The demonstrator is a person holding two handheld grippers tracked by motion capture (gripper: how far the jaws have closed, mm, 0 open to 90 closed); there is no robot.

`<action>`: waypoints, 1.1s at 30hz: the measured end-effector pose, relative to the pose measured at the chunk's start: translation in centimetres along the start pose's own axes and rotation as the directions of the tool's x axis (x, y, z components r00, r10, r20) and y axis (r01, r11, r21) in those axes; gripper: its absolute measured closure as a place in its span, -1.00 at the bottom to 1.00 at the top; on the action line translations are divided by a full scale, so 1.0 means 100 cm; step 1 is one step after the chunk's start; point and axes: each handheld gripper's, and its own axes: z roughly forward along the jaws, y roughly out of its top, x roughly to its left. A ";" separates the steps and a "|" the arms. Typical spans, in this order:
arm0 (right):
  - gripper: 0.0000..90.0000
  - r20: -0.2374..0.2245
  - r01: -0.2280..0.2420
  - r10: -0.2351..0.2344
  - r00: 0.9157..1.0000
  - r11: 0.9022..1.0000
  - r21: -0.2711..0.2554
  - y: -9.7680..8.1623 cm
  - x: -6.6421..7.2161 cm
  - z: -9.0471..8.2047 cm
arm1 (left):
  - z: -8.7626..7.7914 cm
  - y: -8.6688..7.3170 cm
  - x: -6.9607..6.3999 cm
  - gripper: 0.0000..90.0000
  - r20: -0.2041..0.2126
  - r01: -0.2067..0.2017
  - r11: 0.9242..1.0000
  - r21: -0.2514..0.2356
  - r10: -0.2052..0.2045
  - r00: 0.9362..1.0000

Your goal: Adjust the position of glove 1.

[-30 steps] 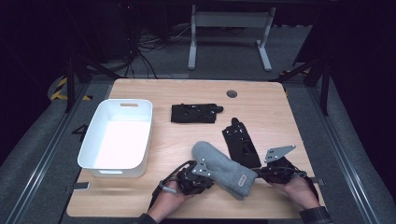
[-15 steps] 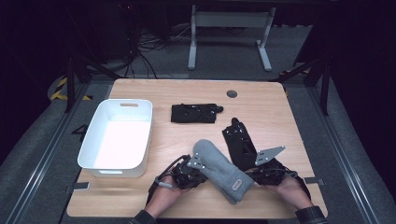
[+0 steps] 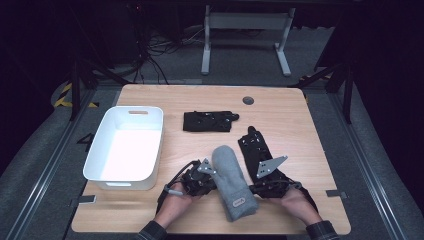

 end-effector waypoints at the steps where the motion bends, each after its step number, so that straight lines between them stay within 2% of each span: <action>1: 1.00 -0.004 0.001 -0.001 1.000 1.000 0.001 0.002 0.000 0.002 | 0.000 0.001 0.003 0.91 -0.004 0.011 1.000 -0.004 -0.011 1.000; 5: 1.00 -0.006 0.013 -0.013 1.000 1.000 -0.008 0.008 0.002 0.009 | -0.001 0.002 0.009 0.93 -0.005 0.021 1.000 -0.002 -0.021 1.000; 9: 1.00 -0.013 0.015 -0.016 1.000 1.000 -0.016 0.013 0.003 0.017 | -0.003 0.005 0.018 0.94 -0.020 0.038 0.999 -0.016 -0.039 0.999; 11: 1.00 -0.014 0.020 -0.020 1.000 1.000 -0.019 0.017 0.005 0.022 | -0.004 0.007 0.022 0.95 -0.035 0.039 0.999 -0.004 -0.039 0.999; 22: 1.00 -0.043 0.076 -0.077 0.996 0.997 -0.022 0.035 0.018 0.047 | -0.009 0.009 0.040 0.92 -0.063 0.073 0.997 -0.010 -0.074 0.995; 24: 1.00 -0.033 0.081 -0.082 0.996 0.996 -0.033 0.034 0.018 0.043 | -0.011 0.009 0.041 0.84 -0.086 0.081 0.997 -0.012 -0.082 0.993; 26: 0.99 -0.016 0.075 -0.076 0.997 0.996 -0.042 0.032 0.017 0.036 | -0.015 0.008 0.041 0.73 -0.113 0.111 0.993 -0.028 -0.113 0.987; 27: 0.91 0.001 0.065 -0.065 0.998 0.996 -0.055 0.029 0.015 0.030 | -0.017 0.008 0.041 0.68 -0.124 0.126 0.992 -0.030 -0.129 0.984; 29: 0.88 0.025 0.049 -0.048 0.999 0.997 -0.062 0.025 0.013 0.023 | -0.024 0.009 0.041 0.64 -0.141 0.156 0.987 -0.050 -0.162 0.977; 30: 0.83 0.043 0.045 -0.042 0.998 0.997 -0.068 0.022 0.011 0.018 | -0.027 0.010 0.041 0.61 -0.149 0.165 0.984 -0.060 -0.173 0.974; 31: 0.77 0.058 0.040 -0.035 0.998 0.996 -0.075 0.019 0.010 0.014 | -0.027 0.010 0.041 0.58 -0.149 0.165 0.984 -0.060 -0.173 0.974; 32: 0.73 0.082 0.030 -0.023 0.996 0.996 -0.080 0.016 0.008 0.007 | -0.036 0.012 0.039 0.54 -0.172 0.176 0.981 -0.083 -0.188 0.967; 33: 0.69 0.091 0.028 -0.021 0.996 0.996 -0.086 0.013 0.006 0.003 | -0.040 0.013 0.039 0.50 -0.174 0.177 0.979 -0.097 -0.192 0.966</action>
